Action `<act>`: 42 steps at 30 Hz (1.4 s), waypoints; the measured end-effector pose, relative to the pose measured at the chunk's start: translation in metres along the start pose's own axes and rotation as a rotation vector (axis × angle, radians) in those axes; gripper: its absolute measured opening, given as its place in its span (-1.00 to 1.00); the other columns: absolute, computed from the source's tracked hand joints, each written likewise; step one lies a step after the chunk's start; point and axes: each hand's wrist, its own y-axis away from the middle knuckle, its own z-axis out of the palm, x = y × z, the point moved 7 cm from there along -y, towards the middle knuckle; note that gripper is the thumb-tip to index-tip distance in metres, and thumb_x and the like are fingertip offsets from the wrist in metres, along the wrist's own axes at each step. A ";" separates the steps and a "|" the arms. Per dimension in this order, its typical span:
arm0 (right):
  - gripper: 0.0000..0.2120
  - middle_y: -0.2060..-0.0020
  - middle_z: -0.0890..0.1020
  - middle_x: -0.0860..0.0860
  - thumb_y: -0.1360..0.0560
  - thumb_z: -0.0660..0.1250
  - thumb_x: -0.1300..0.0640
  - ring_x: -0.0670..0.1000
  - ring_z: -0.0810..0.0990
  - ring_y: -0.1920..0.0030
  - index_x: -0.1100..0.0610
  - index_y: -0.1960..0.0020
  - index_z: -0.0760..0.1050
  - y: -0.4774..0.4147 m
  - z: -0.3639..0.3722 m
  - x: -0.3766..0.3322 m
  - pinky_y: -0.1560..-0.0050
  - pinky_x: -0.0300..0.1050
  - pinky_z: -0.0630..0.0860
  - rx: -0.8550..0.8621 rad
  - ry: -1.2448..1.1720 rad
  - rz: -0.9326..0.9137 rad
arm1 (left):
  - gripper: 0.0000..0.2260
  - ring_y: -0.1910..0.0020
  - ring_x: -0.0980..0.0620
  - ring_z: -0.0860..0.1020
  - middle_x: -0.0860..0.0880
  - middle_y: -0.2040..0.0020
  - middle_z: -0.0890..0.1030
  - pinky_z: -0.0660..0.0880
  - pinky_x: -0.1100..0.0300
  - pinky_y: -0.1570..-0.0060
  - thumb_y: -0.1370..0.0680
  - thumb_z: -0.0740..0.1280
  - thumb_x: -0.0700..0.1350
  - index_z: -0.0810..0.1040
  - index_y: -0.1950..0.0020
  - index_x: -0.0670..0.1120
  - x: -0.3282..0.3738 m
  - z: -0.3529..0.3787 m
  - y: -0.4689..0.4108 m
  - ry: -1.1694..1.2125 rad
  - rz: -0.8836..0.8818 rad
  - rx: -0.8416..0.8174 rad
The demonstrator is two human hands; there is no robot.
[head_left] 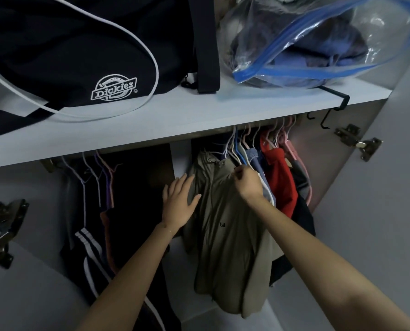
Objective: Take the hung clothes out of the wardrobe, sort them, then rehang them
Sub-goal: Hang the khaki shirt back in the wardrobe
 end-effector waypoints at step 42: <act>-0.46 -0.44 0.37 0.08 -0.58 0.30 -0.02 0.15 0.29 -0.43 0.07 -0.50 0.28 0.474 -0.334 0.321 -0.32 0.08 0.29 0.305 0.494 0.371 | -0.48 -0.57 -0.07 0.13 -0.01 -0.59 0.21 0.07 -0.14 -0.51 -0.62 0.04 0.15 0.20 -0.58 0.08 0.474 0.171 0.318 0.219 0.770 -0.392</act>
